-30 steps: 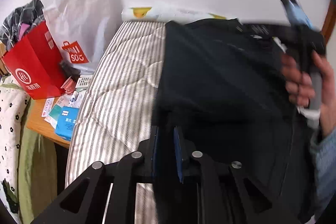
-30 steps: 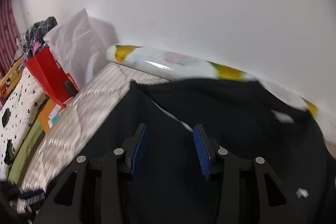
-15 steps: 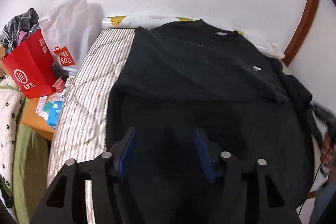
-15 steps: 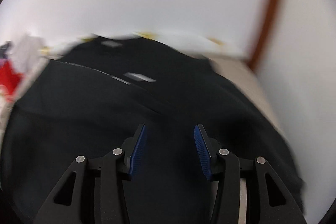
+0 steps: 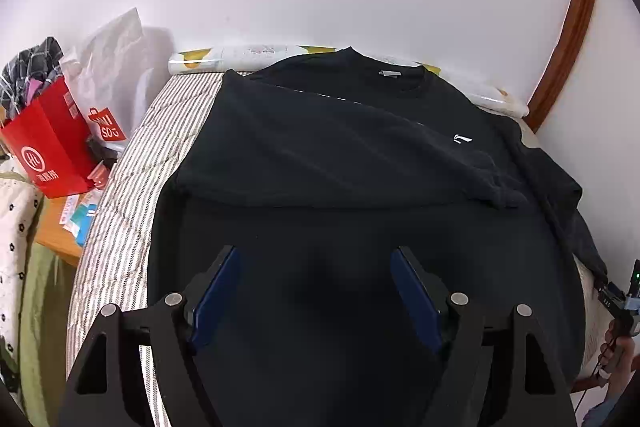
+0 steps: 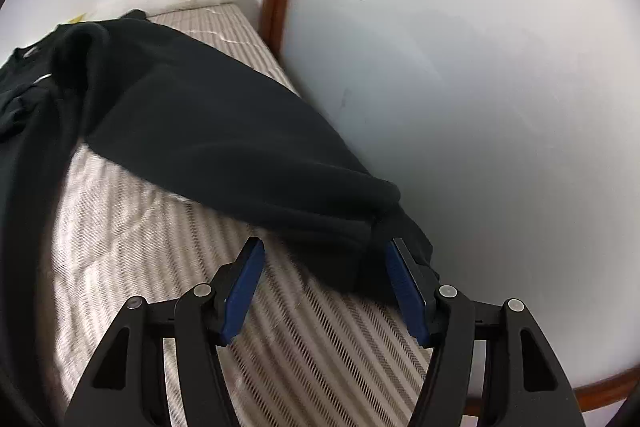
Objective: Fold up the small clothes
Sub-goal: 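Grasp the plain sleeve cuff with the right tool and fold it across the body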
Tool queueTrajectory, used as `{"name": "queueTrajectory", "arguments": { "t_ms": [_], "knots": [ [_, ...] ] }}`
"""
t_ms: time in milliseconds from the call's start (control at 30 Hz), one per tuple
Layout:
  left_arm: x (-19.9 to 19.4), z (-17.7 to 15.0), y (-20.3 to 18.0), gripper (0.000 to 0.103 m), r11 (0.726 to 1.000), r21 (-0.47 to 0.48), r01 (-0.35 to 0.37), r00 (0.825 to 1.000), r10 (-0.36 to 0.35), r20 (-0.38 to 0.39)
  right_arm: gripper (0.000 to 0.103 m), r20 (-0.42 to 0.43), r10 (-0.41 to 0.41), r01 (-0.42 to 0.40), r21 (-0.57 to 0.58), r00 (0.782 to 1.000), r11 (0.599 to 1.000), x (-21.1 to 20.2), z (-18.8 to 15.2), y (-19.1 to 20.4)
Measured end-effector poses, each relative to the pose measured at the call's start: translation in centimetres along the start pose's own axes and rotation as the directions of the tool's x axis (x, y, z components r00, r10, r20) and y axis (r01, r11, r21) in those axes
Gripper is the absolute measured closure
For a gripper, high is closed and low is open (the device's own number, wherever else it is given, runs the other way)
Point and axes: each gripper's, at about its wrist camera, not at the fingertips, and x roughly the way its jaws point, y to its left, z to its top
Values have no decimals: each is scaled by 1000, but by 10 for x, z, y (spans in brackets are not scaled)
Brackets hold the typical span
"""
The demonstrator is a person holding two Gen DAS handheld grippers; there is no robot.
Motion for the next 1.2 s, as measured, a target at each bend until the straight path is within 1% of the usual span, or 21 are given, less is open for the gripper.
{"name": "queueTrajectory", "arguments": {
  "t_ms": [100, 133, 167, 200, 233, 300, 333, 367, 400, 467, 533, 600, 667, 733, 800, 900, 933, 1000, 1067, 1133, 1200],
  "knots": [
    [-3, 0, -3, 27, 1000, 7, -20, 1000, 20, 1, 41, 17, -1, 1, 17, 1000, 1000, 9, 9, -1],
    [-4, -1, -3, 27, 1000, 5, -21, 1000, 21, -1, 45, 11, 2, -2, 29, 1000, 1000, 14, 14, -2],
    [-4, -1, -3, 27, 1000, 1, -23, 1000, 23, -4, 53, 9, 9, -9, 38, 1000, 999, 16, 18, -1],
    [-4, -1, -3, 27, 1000, -4, -24, 1000, 24, -7, 79, 10, 30, -30, 34, 1000, 999, 18, 23, 1],
    [-3, -1, -4, 27, 1000, -6, -24, 1000, 24, -9, 92, 11, 50, -50, 15, 999, 999, 20, 27, 5],
    [-2, -1, -2, 27, 1000, -10, -28, 999, 28, -17, 94, 26, 15, -14, -28, 1000, 1000, 24, 33, 10],
    [-2, -2, -2, 27, 999, -11, -33, 999, 33, -23, 94, 51, -25, 28, -52, 998, 998, 22, 39, 10],
    [-2, -2, -2, 27, 999, -7, -32, 999, 32, -26, 94, 80, -64, 68, -54, 995, 996, 21, 47, 9],
    [-3, -3, -1, 27, 1000, 2, -30, 999, 30, -22, 94, 101, -87, 91, -43, 991, 995, 16, 57, 1],
    [-5, -3, 0, 27, 999, 9, -42, 999, 42, -15, 94, 142, -103, 101, 19, 984, 995, 1, 82, -23],
    [-6, -3, 5, 27, 999, -1, -50, 999, 50, -8, 94, 193, -144, 131, 81, 971, 988, -18, 109, -47],
    [-6, -3, 10, 27, 999, -24, -36, 999, 35, -11, 94, 239, -133, 106, 123, 962, 987, -37, 132, -62],
    [-5, -3, 15, 27, 999, -40, -19, 1000, 19, -12, 94, 266, -137, 106, 128, 954, 986, -49, 148, -62],
    [-5, -4, 17, 27, 999, -46, -17, 1000, 16, -15, 94, 307, -137, 105, 117, 942, 988, -65, 163, -50],
    [-6, -5, 21, 27, 999, -50, -9, 1000, 8, -13, 94, 334, -100, 68, 105, 937, 992, -79, 177, -35],
    [-10, -5, 29, 27, 998, -61, -1, 1000, 1, -3, 94, 374, -7, -22, 73, 927, 997, -107, 194, 0],
    [-10, -5, 32, 27, 998, -65, 3, 1000, -3, -1, 94, 395, 43, -67, 47, 918, 997, -122, 196, 19],
    [-12, -5, 40, 27, 997, -76, 7, 1000, -7, 3, 94, 420, 117, -131, 5, 900, 991, -146, 192, 44],
    [-12, -5, 47, 27, 997, -82, 11, 1000, -10, 5, 94, 434, 198, -196, -50, 879, 979, -163, 199, 85],
    [-14, -6, 55, 27, 997, -81, 13, 1000, -13, 4, 93, 430, 280, -263, -101, 859, 960, -181, 200, 128],
    [-16, -6, 65, 27, 997, -81, 10, 1000, -9, 10, 93, 404, 366, -337, -145, 838, 930, -195, 201, 164]
  ]
}}
